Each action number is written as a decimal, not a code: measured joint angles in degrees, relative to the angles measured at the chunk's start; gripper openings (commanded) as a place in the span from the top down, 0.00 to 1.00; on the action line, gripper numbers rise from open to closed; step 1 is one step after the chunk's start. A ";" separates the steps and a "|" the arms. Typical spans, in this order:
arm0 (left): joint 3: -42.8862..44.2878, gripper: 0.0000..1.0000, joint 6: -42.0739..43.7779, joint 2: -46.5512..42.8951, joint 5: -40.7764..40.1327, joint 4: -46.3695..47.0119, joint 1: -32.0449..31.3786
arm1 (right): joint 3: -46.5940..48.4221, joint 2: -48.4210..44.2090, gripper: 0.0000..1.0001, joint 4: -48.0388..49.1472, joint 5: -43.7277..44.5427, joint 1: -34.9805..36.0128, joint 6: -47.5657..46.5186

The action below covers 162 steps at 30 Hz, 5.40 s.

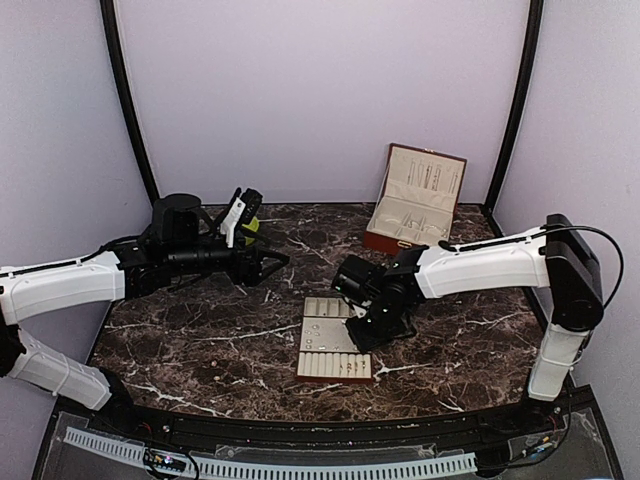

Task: Organize the mixed jewelry
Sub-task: Insert the earring into the earring holder, then pick up the earring from the center of the board.

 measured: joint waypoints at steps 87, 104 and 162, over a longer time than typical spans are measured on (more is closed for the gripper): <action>-0.94 0.23 -2.93 -1.70 -3.41 1.55 9.11 | -34.18 -19.30 0.35 38.95 -1.73 -44.41 -1.60; -0.94 0.23 -2.93 -1.70 -3.39 1.53 9.11 | -34.49 -17.14 0.39 40.46 -1.14 -44.44 -1.90; -0.94 0.23 -2.95 -1.70 -3.39 1.55 9.11 | -33.18 -16.61 0.88 34.45 4.09 -42.73 -6.51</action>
